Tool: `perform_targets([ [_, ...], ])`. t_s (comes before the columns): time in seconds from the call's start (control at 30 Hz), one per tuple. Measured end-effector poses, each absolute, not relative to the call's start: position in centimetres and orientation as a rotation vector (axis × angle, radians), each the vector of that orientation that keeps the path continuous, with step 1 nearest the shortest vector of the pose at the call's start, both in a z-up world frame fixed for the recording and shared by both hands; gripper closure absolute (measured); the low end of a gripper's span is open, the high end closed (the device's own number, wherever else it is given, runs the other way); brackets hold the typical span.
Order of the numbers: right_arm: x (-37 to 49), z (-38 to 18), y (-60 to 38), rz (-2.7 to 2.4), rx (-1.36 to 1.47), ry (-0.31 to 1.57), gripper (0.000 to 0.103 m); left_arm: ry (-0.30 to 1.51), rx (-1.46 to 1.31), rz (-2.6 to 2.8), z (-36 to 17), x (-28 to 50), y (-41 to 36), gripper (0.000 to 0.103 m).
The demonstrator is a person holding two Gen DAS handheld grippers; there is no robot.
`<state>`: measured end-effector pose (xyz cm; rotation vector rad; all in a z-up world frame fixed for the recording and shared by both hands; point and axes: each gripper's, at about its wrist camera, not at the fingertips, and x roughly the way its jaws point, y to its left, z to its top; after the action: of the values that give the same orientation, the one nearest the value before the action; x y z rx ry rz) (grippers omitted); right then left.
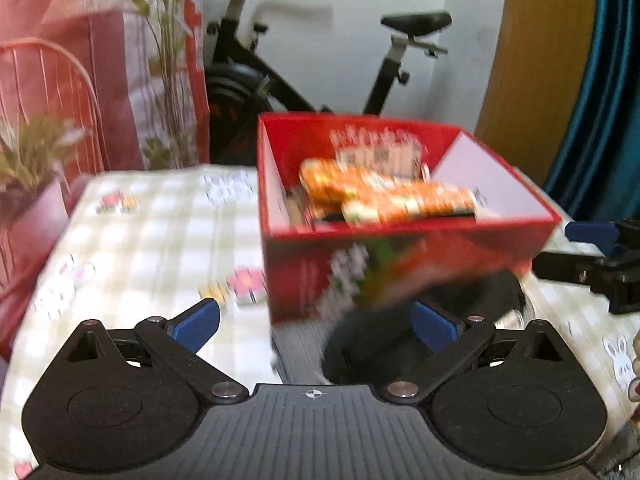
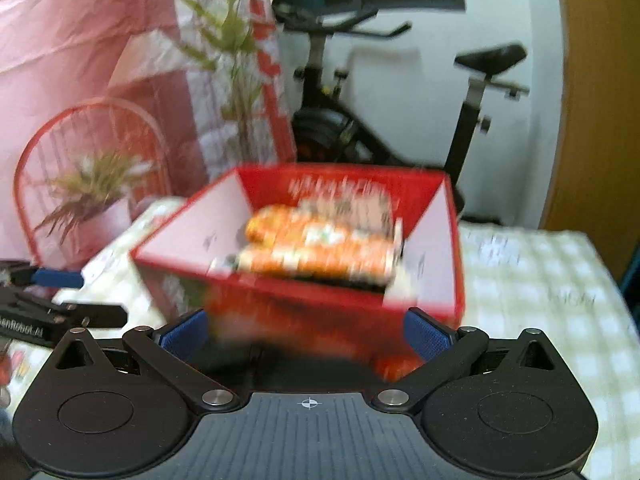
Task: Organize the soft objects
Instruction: 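Move both grippers down to the blue cotton-pad bag beside the box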
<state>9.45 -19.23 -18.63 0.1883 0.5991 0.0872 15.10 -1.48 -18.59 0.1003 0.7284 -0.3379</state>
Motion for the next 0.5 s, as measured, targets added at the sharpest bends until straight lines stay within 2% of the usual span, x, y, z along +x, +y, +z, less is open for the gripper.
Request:
perform_targets([
  [0.5, 1.5, -24.3, -16.9, 0.187, 0.089, 0.87, 0.0, 0.819, 0.09, -0.385, -21.4, 11.4, -1.3, 0.0],
])
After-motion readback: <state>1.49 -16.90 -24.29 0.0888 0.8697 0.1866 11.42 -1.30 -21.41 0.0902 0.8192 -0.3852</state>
